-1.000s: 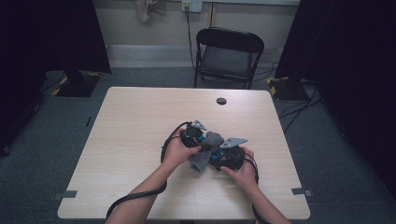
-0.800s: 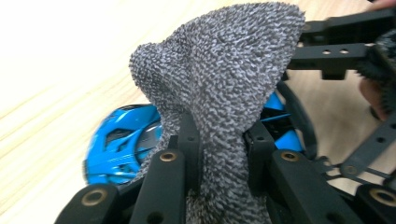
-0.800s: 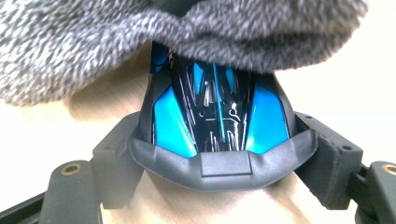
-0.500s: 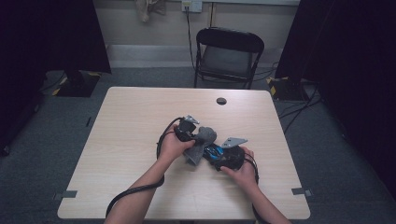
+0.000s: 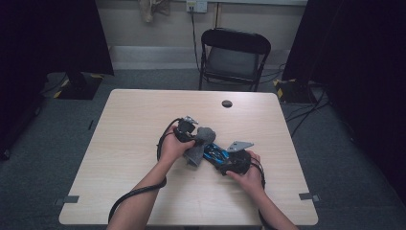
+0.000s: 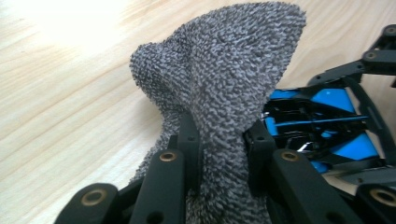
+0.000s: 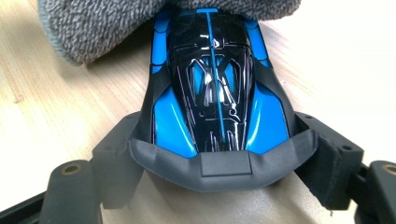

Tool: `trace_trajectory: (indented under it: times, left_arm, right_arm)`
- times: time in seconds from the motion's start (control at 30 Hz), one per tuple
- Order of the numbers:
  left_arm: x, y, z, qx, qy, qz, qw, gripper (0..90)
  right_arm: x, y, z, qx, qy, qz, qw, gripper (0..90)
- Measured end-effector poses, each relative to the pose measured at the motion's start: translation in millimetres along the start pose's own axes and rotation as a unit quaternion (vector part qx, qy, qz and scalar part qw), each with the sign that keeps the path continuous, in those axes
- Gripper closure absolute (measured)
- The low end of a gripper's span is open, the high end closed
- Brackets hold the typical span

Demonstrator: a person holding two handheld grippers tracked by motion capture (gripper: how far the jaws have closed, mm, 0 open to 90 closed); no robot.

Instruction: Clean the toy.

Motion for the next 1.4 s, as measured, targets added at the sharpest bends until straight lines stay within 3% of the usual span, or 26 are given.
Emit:
trace_trajectory:
  times: [1.0, 1.13, 1.4]
  left_arm:
    - [29.2, -9.3, -7.1, -0.001, 0.042, -0.029, 0.9987, 73.8]
    - [23.1, -6.8, -14.0, -0.013, 0.032, -0.025, 0.9991, 73.8]
    - [-11.6, 1.0, -26.2, -0.018, -0.015, 0.022, 0.9995, 73.8]
  right_arm:
    - [0.0, 0.0, 0.0, 0.0, 0.0, 0.0, 1.0, 24.0]
    - [0.0, 0.0, 0.0, 0.0, 0.0, 0.0, 1.0, 24.0]
    - [0.0, 0.0, 0.0, 0.0, 0.0, 0.0, 1.0, 24.0]
Point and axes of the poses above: each handheld gripper's, and its own axes: z roughly forward along the jaws, y roughly out of its top, x roughly to its left, the point moved 1 cm from there along z, roughly forward along the jaws, and after that the axes turned 8 degrees about -z, right-handed, at the moved point
